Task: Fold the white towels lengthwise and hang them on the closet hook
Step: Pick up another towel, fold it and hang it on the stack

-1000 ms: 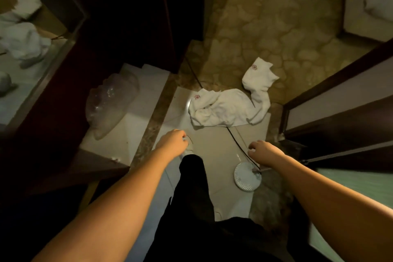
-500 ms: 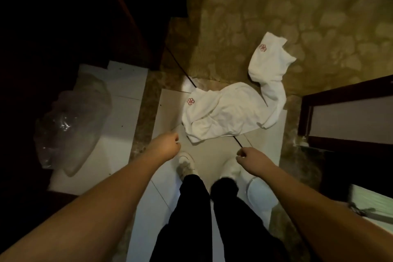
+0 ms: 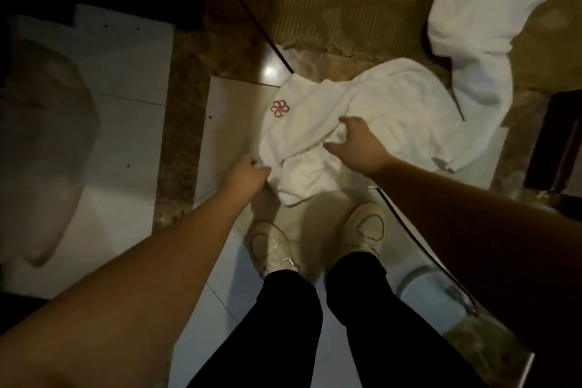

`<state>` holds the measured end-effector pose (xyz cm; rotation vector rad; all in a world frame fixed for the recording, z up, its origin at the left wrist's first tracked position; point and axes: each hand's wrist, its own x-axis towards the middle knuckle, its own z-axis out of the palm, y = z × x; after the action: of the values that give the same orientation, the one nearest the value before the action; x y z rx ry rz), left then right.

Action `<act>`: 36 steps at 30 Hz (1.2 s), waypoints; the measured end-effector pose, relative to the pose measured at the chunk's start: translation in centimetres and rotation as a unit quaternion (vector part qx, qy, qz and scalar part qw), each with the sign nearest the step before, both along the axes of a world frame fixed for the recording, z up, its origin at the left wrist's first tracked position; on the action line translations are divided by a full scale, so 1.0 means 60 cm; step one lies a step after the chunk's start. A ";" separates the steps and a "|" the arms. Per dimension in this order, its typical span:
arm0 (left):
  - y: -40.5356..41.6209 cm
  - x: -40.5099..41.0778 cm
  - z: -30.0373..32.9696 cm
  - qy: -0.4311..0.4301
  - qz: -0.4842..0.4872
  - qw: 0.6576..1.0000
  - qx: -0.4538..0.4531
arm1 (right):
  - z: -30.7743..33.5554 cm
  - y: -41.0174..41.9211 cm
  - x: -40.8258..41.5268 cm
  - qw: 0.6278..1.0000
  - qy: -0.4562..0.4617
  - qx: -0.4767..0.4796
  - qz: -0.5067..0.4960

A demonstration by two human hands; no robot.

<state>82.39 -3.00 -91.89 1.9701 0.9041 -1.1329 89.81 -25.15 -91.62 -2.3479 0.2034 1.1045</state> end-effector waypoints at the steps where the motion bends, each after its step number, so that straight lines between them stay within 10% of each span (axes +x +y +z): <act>1: -0.004 0.011 -0.023 -0.009 0.035 0.999 -0.001 | -0.020 0.003 0.019 1.000 -0.019 0.004 -0.011; 8: -0.023 0.075 -0.133 -0.061 0.212 0.973 -0.071 | -0.128 0.010 0.111 0.999 -0.032 -0.021 -0.025; 16: -0.020 0.042 -0.100 -0.005 0.180 0.981 -0.078 | -0.122 -0.011 0.073 0.996 0.044 -0.044 0.060; 31: -0.023 0.052 0.325 -0.111 -0.262 0.946 -0.156 | 0.351 0.013 -0.007 0.966 0.025 0.146 0.211; 36: -0.017 0.065 0.515 -0.119 -0.229 0.942 -0.216 | 0.529 0.020 0.024 0.972 -0.021 0.153 0.177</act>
<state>86.30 -4.00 -60.99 1.9277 0.0477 -1.1825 91.27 -23.97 -59.85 -2.1710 -0.3917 1.1512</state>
